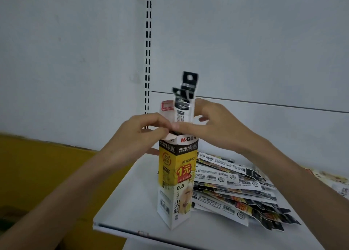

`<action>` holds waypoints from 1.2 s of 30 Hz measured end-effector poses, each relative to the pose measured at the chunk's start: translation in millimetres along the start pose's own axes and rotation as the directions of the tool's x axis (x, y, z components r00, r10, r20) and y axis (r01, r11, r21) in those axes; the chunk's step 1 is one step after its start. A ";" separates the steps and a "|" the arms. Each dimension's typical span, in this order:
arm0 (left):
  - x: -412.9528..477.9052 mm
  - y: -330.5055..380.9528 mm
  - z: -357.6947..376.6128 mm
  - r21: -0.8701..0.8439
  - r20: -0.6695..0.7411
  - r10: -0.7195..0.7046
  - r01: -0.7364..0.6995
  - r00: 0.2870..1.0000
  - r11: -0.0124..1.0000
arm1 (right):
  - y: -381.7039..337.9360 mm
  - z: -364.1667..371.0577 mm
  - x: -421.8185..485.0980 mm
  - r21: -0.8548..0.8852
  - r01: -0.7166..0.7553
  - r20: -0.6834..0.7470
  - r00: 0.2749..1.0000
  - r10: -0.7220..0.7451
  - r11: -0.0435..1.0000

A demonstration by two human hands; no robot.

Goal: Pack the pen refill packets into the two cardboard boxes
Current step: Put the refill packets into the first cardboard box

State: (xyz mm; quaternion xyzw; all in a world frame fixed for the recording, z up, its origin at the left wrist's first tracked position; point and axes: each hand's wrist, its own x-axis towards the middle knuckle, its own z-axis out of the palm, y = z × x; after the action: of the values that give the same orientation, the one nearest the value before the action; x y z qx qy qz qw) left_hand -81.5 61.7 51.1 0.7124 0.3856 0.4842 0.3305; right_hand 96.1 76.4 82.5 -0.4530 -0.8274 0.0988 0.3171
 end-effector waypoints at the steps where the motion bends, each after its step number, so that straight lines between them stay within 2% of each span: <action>1: -0.6 -1.6 0.3 0.005 0.011 0.010 -0.010 1.000 1.000 | 3.0 -2.1 -0.1 0.044 0.004 0.049 0.999 -0.006 0.999; 4: -3.4 -5.6 3.2 0.001 0.022 0.054 -0.054 0.998 0.999 | 12.4 -7.3 -1.4 0.167 -0.064 0.226 0.974 0.025 0.984; 9: -2.7 -9.1 8.6 0.024 -0.007 0.096 -0.096 0.995 0.995 | 9.9 -19.1 -2.5 0.228 -0.071 0.349 0.937 -0.013 0.971; 15: 0.1 -10.3 10.3 0.071 0.093 0.174 -0.181 0.980 0.981 | 11.2 -18.5 2.1 0.254 -0.082 0.105 0.993 0.057 0.964; 20: 1.2 -14.0 10.1 0.006 0.134 0.105 -0.106 0.985 0.994 | 27.3 -2.3 -6.5 0.165 -0.098 -0.048 0.993 0.108 0.981; 25: 7.9 -23.1 4.9 -0.005 0.203 0.044 -0.044 0.978 0.999 | 23.8 8.6 -11.1 0.378 -0.145 0.018 0.989 0.149 0.914; 28: 11.9 -28.0 3.5 -0.021 0.203 0.008 -0.004 0.979 1.000 | 31.1 11.1 -9.1 0.402 -0.155 0.032 0.987 0.156 0.902; 30: 13.4 -32.1 3.8 -0.079 0.181 -0.003 0.017 0.983 0.997 | 42.8 11.4 -10.2 0.244 -0.152 0.008 0.988 0.154 0.958; 32: 12.9 -36.6 3.5 -0.136 0.161 -0.002 0.024 0.987 0.990 | 63.3 8.6 -13.8 -0.112 -0.158 0.046 0.985 0.164 0.981; 34: 11.4 -40.3 3.8 -0.157 0.141 0.012 0.011 0.990 0.988 | 83.5 9.5 -22.4 -0.326 -0.196 0.254 0.924 0.286 0.925; 36: 10.4 -42.4 4.5 -0.147 0.124 0.023 -0.004 0.992 0.989 | 98.7 16.7 -32.0 -0.380 -0.227 0.417 0.823 0.385 0.897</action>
State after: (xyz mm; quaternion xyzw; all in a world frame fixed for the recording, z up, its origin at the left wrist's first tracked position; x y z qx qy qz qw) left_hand -84.6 90.9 18.5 0.7178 0.3226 0.4679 0.4022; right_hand 166.0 108.8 11.1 -0.5868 -0.7998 0.1262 0.0044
